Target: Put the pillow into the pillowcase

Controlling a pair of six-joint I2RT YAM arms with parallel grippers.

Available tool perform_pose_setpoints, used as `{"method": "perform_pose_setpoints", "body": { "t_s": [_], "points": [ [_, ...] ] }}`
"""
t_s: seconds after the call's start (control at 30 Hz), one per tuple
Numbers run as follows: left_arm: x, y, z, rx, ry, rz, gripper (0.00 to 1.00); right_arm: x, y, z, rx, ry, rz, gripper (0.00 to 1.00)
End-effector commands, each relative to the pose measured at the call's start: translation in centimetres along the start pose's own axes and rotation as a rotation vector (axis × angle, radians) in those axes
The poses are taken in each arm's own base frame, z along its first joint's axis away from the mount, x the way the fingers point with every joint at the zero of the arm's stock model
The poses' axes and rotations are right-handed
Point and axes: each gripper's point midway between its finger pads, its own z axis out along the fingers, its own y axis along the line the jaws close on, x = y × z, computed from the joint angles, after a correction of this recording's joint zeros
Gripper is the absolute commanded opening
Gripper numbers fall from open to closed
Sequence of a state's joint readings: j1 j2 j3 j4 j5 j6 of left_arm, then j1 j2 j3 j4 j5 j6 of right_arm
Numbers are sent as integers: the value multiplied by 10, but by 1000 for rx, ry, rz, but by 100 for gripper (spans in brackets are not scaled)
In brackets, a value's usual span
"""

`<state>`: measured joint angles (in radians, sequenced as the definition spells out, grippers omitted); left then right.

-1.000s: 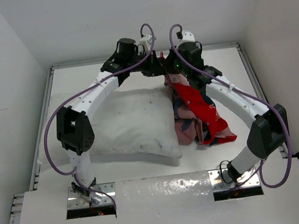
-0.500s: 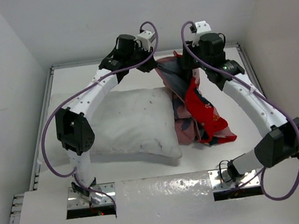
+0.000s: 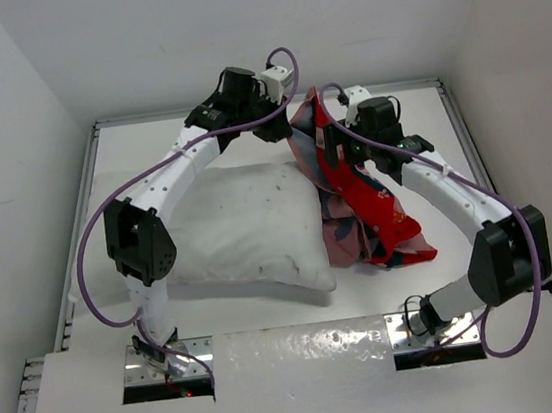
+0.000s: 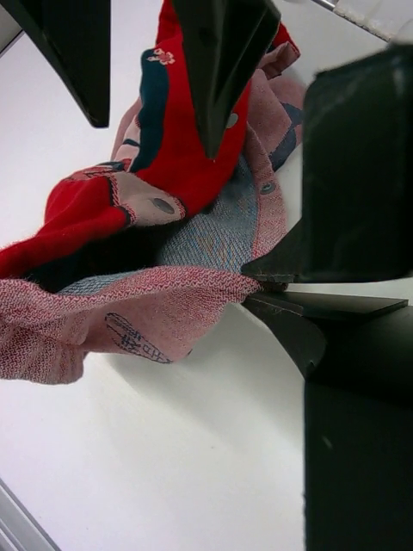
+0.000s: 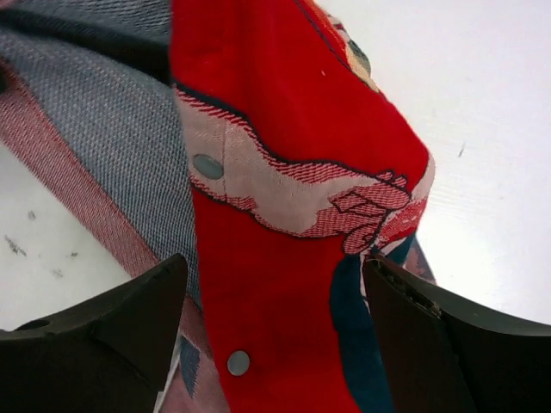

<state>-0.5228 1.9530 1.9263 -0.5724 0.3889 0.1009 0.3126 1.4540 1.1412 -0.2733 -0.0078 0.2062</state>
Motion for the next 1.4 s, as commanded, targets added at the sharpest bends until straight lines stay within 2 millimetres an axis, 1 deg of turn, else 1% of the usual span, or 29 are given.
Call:
{"method": "perform_pose_setpoints", "body": {
  "t_s": [0.0, 0.07, 0.1, 0.13, 0.17, 0.23, 0.3, 0.33, 0.37, 0.4, 0.43, 0.47, 0.6, 0.73, 0.77, 0.83, 0.87, 0.9, 0.97, 1.03, 1.1, 1.13, 1.17, 1.2, 1.23, 1.27, 1.3, 1.33, 1.37],
  "points": [
    [-13, -8, -1, 31, -34, 25, 0, -28, 8, 10, -23, -112, 102, 82],
    [-14, -7, -1, 25, -40, 25, 0, -30, 21, 14, -72, -108, 106, 82],
    [-14, -7, -1, 21, -41, 28, 0, -34, 36, 13, -92, -119, 76, 82],
    [-13, -7, -1, 16, -40, 27, 0, -38, 48, 10, -92, -151, 7, 82],
    [-13, -7, -1, 15, -40, 27, 0, -46, 49, 7, -96, -178, 6, 82],
    [-13, -6, -1, 11, -39, 23, 0, -48, 57, 6, -85, -206, 1, 82],
    [-12, -6, 0, 12, -38, 21, 0, -43, 56, 12, -72, -186, 20, 80],
    [-14, -6, -2, 9, -42, 22, 0, -37, 46, 16, -14, -165, 25, 76],
    [-15, -7, -3, 12, -45, 24, 0, -27, 41, 23, 21, -138, 22, 74],
    [-17, -7, -4, 10, -51, 26, 0, -20, 28, 25, 84, -122, 22, 72],
    [-18, -7, -5, 9, -53, 27, 0, -14, 24, 28, 110, -107, 18, 67],
    [-20, -7, -6, 8, -56, 33, 0, -9, 17, 31, 135, -93, 17, 65],
    [-22, -4, -8, -7, -57, 47, 0, 3, 2, 36, 166, -58, 24, 58],
    [-23, -5, -7, -6, -62, 42, 0, 13, -4, 44, 158, -20, 28, 42],
    [-24, -5, -8, -6, -63, 43, 0, 14, -5, 45, 163, -12, 28, 32],
    [-24, -4, -9, -10, -65, 45, 0, 18, -11, 44, 179, 8, 31, 20],
    [-24, -3, -9, -13, -62, 49, 0, 20, -17, 41, 206, 11, 34, 8],
    [-24, -2, -10, -18, -61, 53, 0, 18, -21, 35, 224, 7, 35, 2],
    [-21, -1, -10, -29, -48, 63, 0, 19, -32, 28, 259, 0, 46, 0],
    [-18, 2, -10, -36, -39, 72, 0, 16, -49, 19, 295, -13, 71, 0],
    [-13, 5, -6, -43, -28, 82, 0, 14, -59, 11, 309, -14, 89, 0],
    [-11, 7, -4, -47, -25, 99, 0, 13, -71, 7, 325, -20, 111, 0],
    [-6, 10, -1, -52, -14, 111, 0, 10, -76, 3, 322, -27, 127, 0],
    [-3, 16, 3, -76, -10, 124, 0, 6, -77, 1, 294, -35, 137, 0],
    [2, 22, 7, -94, 2, 155, 0, -4, -88, -6, 304, -61, 154, 0],
    [4, 28, 8, -120, 10, 169, 0, -9, -91, -9, 300, -66, 150, 0],
    [13, 41, 16, -160, 44, 194, 0, -10, -96, -12, 294, -55, 156, 0],
    [6, 46, 16, -179, 39, 213, 5, -25, -99, -16, 285, -76, 138, 0],
    [15, 51, 27, -172, 76, 216, 32, -23, -100, -16, 276, -50, 129, 0]
  ]
}}
